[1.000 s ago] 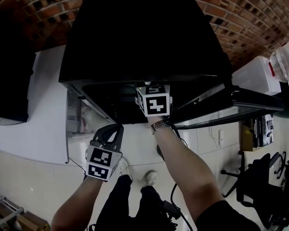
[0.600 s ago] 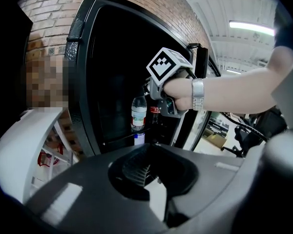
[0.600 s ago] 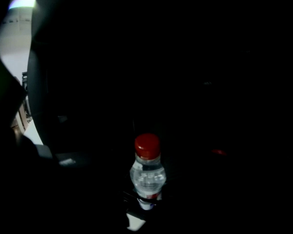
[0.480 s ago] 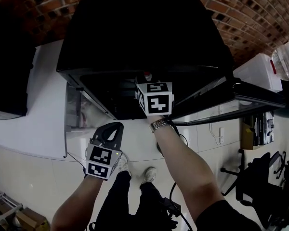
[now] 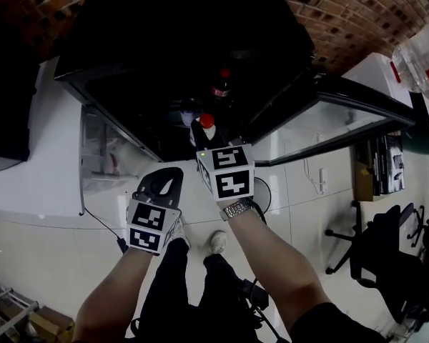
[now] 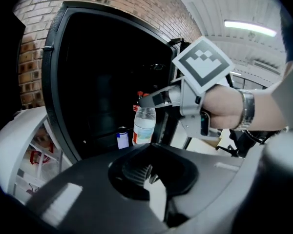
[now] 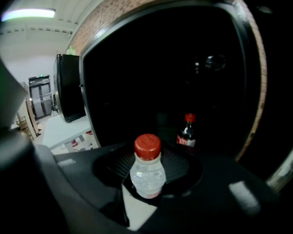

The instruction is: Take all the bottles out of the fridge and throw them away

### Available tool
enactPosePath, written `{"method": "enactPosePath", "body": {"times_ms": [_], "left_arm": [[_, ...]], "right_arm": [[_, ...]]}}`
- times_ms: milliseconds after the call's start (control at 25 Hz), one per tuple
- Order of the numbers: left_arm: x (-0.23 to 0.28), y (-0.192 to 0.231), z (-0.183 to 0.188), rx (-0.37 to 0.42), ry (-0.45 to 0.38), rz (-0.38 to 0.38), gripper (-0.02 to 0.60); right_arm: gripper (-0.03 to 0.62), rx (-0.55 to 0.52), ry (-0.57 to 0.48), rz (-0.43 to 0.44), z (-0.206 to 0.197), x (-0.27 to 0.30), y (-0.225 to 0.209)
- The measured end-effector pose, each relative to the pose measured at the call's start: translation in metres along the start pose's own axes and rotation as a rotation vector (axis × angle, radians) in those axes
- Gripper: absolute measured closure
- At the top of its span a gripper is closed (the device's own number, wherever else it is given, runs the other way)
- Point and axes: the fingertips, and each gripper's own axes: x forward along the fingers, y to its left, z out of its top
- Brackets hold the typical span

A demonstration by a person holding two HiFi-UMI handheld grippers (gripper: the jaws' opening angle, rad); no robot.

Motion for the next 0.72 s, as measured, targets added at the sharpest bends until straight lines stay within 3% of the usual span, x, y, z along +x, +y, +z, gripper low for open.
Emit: {"method": "enactPosePath", "body": {"times_ms": [280, 720], "left_arm": [[0.026, -0.068, -0.019, 0.016, 0.033, -0.062, 0.578], [0.084, -0.188, -0.057, 0.060, 0.101, -0.187, 0.578]], "right_arm": [[0.437, -0.015, 0.052, -0.012, -0.072, -0.080, -0.023], [0.437, 0.052, 0.212, -0.079, -0.215, -0.167, -0.088]]}}
